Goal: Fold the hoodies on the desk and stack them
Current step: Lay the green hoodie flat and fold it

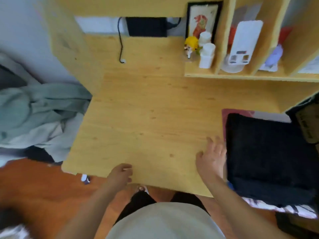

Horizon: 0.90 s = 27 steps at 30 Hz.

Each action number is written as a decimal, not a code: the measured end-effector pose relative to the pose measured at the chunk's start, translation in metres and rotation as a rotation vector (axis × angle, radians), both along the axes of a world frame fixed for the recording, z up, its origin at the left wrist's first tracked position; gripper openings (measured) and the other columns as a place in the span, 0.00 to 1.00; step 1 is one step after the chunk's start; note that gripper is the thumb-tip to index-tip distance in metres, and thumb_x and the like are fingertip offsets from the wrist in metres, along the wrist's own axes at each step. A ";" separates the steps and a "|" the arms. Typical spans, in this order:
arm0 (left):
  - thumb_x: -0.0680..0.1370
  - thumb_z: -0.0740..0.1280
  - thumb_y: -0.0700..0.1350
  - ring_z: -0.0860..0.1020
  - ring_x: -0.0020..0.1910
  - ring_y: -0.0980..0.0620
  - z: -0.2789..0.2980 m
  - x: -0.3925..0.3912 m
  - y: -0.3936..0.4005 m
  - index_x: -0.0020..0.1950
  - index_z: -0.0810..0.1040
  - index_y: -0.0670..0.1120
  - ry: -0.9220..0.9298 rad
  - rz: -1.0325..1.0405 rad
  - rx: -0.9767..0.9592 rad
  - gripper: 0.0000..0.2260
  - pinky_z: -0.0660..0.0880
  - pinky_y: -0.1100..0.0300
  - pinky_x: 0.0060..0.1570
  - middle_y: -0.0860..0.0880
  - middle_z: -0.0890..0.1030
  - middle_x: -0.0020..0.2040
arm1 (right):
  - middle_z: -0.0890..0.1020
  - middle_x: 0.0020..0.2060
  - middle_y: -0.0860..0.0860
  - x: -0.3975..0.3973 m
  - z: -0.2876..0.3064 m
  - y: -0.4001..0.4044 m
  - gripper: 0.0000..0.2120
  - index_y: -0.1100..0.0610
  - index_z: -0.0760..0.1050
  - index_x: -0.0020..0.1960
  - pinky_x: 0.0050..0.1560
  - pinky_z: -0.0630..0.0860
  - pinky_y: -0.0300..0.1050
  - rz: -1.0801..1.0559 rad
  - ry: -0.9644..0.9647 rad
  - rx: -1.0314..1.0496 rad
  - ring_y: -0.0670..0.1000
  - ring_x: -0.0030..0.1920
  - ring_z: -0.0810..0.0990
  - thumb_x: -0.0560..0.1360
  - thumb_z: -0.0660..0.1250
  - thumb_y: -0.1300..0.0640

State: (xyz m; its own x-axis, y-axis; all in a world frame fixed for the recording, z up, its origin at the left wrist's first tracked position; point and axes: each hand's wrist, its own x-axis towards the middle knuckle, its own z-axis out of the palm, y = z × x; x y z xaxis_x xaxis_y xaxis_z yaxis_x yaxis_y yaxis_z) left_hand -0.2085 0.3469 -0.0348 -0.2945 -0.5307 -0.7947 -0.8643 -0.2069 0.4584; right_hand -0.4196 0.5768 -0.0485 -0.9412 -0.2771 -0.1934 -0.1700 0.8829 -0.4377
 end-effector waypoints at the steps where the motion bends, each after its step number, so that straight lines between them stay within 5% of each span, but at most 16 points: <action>1: 0.82 0.65 0.41 0.81 0.39 0.46 0.005 0.015 -0.008 0.63 0.79 0.45 0.019 0.096 0.007 0.10 0.73 0.55 0.41 0.43 0.83 0.49 | 0.58 0.78 0.55 0.015 0.006 -0.030 0.27 0.54 0.61 0.76 0.74 0.61 0.56 0.156 -0.048 -0.035 0.58 0.76 0.55 0.78 0.61 0.60; 5: 0.83 0.63 0.41 0.81 0.41 0.47 0.040 0.071 -0.032 0.61 0.80 0.45 0.142 0.369 0.032 0.09 0.77 0.57 0.40 0.44 0.84 0.50 | 0.61 0.76 0.50 0.082 0.028 -0.150 0.23 0.52 0.63 0.77 0.72 0.63 0.48 0.652 -0.367 -0.074 0.53 0.76 0.58 0.82 0.58 0.57; 10: 0.84 0.63 0.42 0.83 0.38 0.51 0.061 0.136 -0.090 0.62 0.79 0.43 0.282 0.461 0.059 0.09 0.77 0.55 0.46 0.39 0.83 0.57 | 0.69 0.71 0.52 0.145 0.044 -0.254 0.21 0.52 0.67 0.75 0.68 0.68 0.48 0.812 -0.368 -0.050 0.54 0.71 0.68 0.81 0.59 0.56; 18: 0.83 0.65 0.42 0.82 0.46 0.49 0.031 0.257 -0.281 0.64 0.78 0.46 0.250 0.434 -0.086 0.10 0.80 0.54 0.50 0.44 0.83 0.57 | 0.76 0.66 0.54 0.246 0.047 -0.441 0.19 0.55 0.71 0.71 0.59 0.71 0.45 0.667 -0.419 -0.090 0.56 0.65 0.75 0.80 0.60 0.57; 24: 0.80 0.71 0.51 0.72 0.70 0.36 0.034 0.302 -0.485 0.78 0.61 0.42 0.097 0.367 -0.551 0.32 0.71 0.44 0.68 0.39 0.70 0.72 | 0.74 0.68 0.49 0.321 0.070 -0.501 0.19 0.53 0.70 0.72 0.60 0.70 0.42 0.559 -0.526 -0.170 0.50 0.66 0.73 0.81 0.61 0.58; 27: 0.79 0.71 0.55 0.69 0.72 0.34 0.037 0.292 -0.574 0.80 0.59 0.40 0.076 0.503 -0.596 0.37 0.67 0.45 0.70 0.36 0.68 0.75 | 0.75 0.66 0.48 0.323 0.074 -0.502 0.18 0.53 0.71 0.71 0.56 0.68 0.40 0.464 -0.500 -0.160 0.49 0.65 0.74 0.82 0.61 0.58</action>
